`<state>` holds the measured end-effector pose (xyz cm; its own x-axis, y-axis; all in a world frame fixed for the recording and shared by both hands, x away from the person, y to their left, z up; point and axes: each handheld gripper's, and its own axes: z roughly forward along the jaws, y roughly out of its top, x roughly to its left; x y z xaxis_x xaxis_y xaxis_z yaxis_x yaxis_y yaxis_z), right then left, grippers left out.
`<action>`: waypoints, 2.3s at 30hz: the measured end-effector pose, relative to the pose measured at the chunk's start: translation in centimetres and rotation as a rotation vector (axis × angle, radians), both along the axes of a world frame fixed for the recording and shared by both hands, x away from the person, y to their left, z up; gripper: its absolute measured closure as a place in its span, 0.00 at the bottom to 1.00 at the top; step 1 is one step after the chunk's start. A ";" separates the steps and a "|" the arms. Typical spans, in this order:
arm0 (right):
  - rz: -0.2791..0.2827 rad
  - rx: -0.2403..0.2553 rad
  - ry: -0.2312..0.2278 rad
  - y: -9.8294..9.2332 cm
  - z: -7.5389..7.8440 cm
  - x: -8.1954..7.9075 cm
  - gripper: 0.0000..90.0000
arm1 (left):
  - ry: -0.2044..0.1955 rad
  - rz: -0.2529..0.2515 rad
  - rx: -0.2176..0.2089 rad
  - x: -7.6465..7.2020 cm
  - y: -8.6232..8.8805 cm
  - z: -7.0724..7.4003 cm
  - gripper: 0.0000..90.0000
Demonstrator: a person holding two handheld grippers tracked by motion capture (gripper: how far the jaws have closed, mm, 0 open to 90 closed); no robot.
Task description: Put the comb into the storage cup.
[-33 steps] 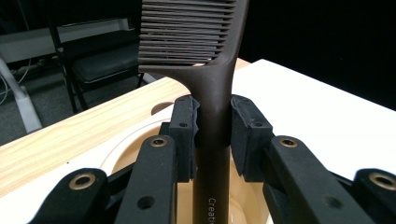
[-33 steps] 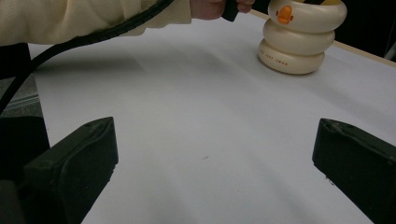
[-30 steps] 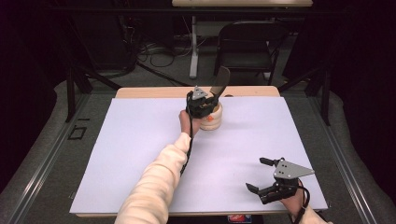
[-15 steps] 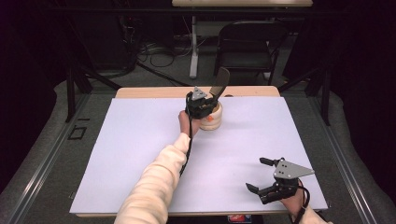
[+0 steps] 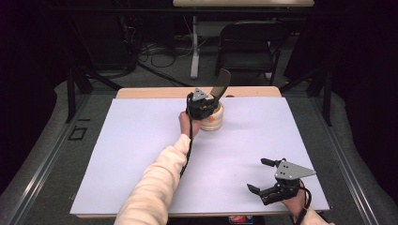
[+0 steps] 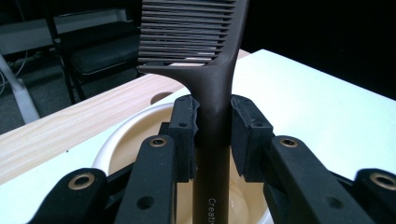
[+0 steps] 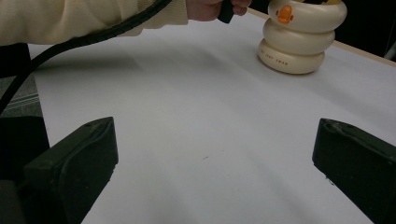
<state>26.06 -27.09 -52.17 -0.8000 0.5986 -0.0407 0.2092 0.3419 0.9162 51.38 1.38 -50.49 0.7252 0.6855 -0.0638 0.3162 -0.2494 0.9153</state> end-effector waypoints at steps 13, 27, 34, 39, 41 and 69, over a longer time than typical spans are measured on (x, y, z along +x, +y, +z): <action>0.001 -0.001 0.000 0.0 0.0 0.0 0.00 | 0.006 -0.012 0.024 0.0 0.0 0.0 0.79; -0.001 -0.002 -0.001 0.0 0.0 0.0 0.00 | 0.021 -0.030 0.016 -0.2 0.4 0.2 0.61; -0.002 -0.002 0.000 0.0 0.0 0.0 0.00 | 0.028 -0.033 0.015 -0.3 0.6 0.4 0.45; 0.000 -0.003 0.000 0.0 0.0 0.0 0.00 | 0.035 -0.061 0.001 -0.5 0.7 0.8 0.36; 0.000 -0.002 -0.001 0.0 0.0 0.0 0.00 | 0.042 -0.063 -0.003 -0.6 0.6 0.9 0.28; -0.002 -0.004 -0.001 0.1 0.0 0.0 0.00 | 0.055 -0.080 0.067 -3.8 3.8 3.8 0.00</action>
